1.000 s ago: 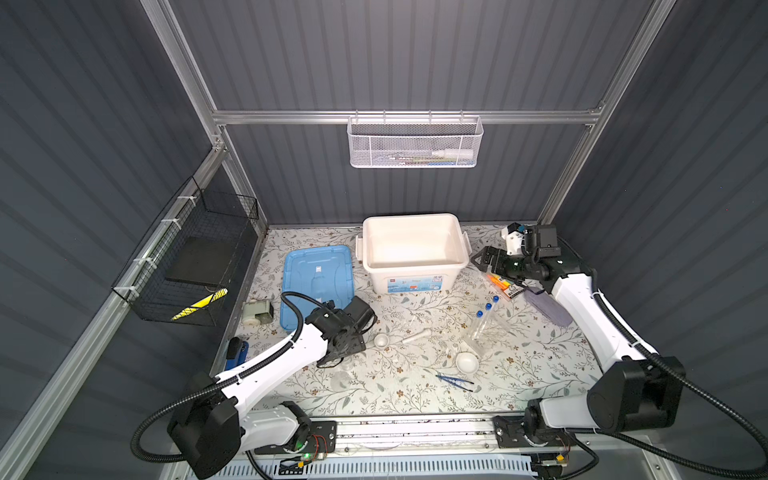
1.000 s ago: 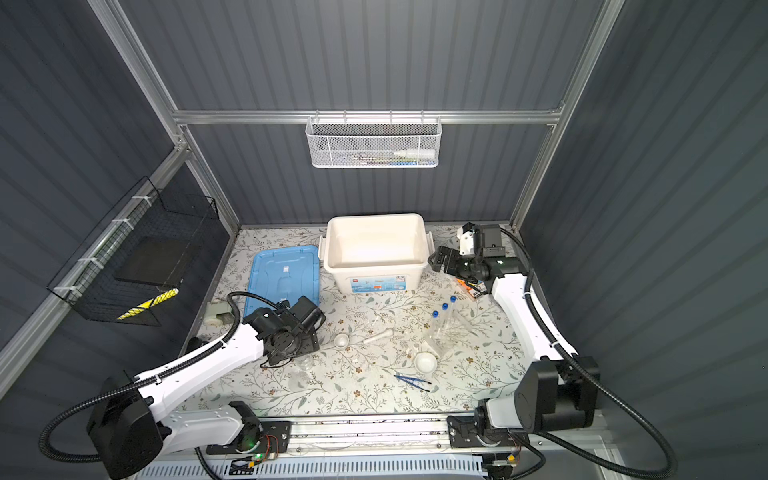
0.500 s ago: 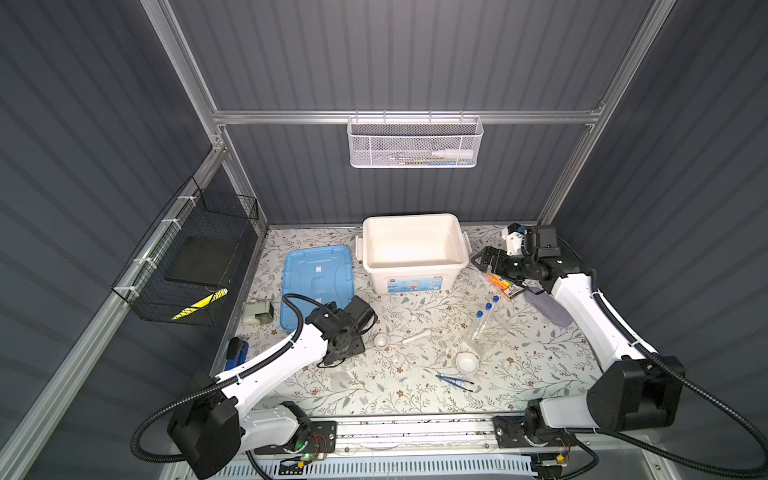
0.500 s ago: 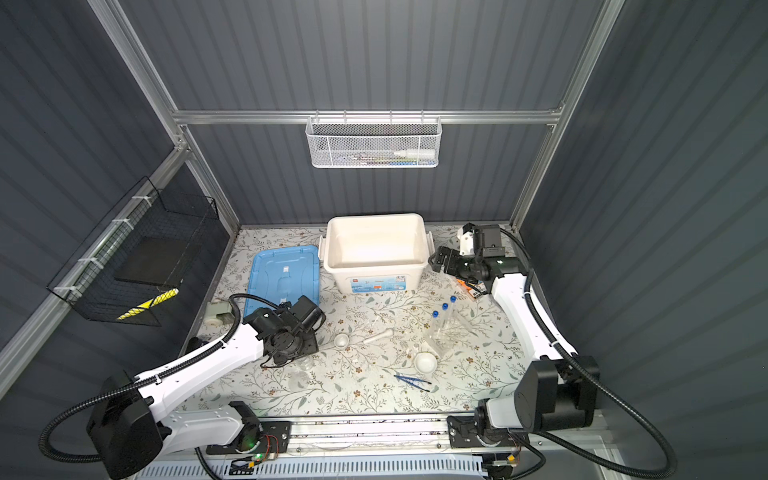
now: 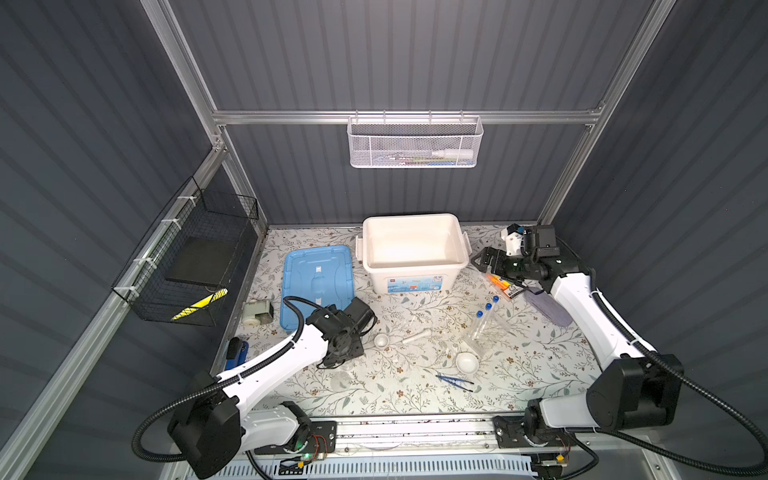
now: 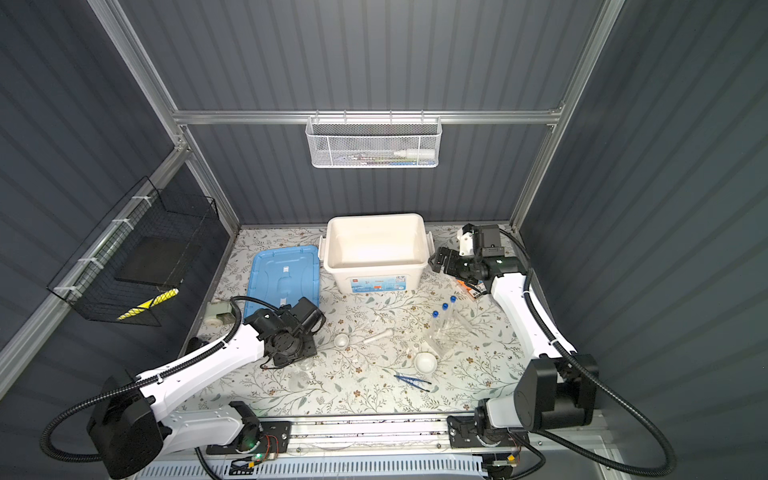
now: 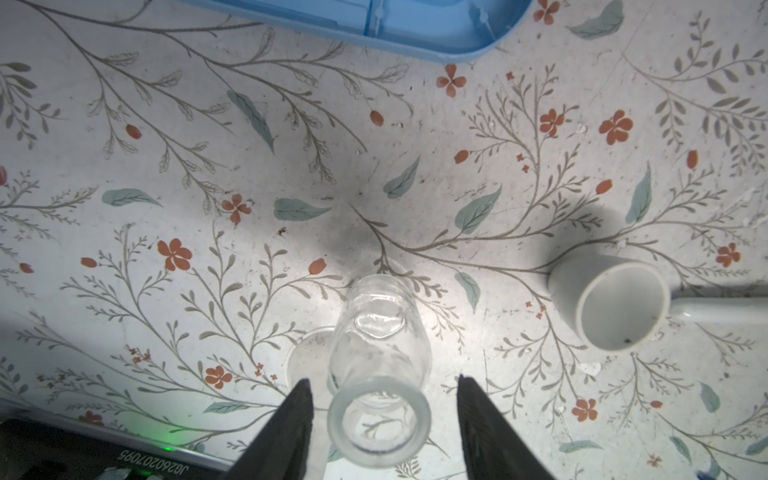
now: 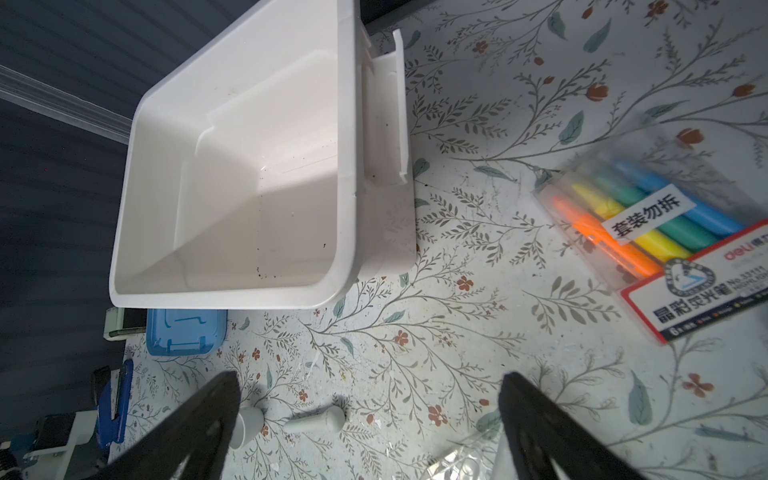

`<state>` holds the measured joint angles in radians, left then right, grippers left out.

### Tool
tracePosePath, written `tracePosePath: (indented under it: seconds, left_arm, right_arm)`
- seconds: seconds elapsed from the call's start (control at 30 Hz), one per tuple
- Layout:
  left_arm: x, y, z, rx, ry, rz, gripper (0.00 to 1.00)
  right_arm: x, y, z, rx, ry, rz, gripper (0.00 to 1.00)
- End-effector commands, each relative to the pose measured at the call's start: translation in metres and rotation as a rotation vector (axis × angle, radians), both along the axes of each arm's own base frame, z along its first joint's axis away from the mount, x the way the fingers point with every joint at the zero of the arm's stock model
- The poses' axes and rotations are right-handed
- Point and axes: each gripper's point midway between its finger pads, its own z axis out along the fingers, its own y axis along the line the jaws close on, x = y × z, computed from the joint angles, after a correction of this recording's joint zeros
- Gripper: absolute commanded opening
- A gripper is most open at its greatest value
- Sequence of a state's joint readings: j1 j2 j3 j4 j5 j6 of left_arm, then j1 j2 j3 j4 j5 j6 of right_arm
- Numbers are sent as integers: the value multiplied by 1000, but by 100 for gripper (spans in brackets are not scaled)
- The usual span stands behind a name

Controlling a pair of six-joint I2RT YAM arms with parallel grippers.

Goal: Organize the chemistry lab equipment
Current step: 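Lower the left gripper over the small clear glass bottle, then close the left gripper on the glass bottle's neck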

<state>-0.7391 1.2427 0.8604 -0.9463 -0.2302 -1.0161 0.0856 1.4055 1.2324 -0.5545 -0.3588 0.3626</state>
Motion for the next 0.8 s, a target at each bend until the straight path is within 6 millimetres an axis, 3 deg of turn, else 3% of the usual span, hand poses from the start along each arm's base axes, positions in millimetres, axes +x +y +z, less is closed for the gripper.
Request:
tracePosePath:
  seconds: [0.0, 0.23, 0.77]
  left_arm:
    - [-10, 5, -8, 28, 46, 4, 56]
    - [-10, 6, -9, 36, 49, -2, 50]
    - [-7, 2, -14, 29, 41, -8, 46]
  right_arm:
    - [-3, -3, -6, -11, 26, -7, 99]
    - [-3, -4, -7, -13, 28, -11, 99]
    - [-7, -5, -8, -20, 32, -5, 99]
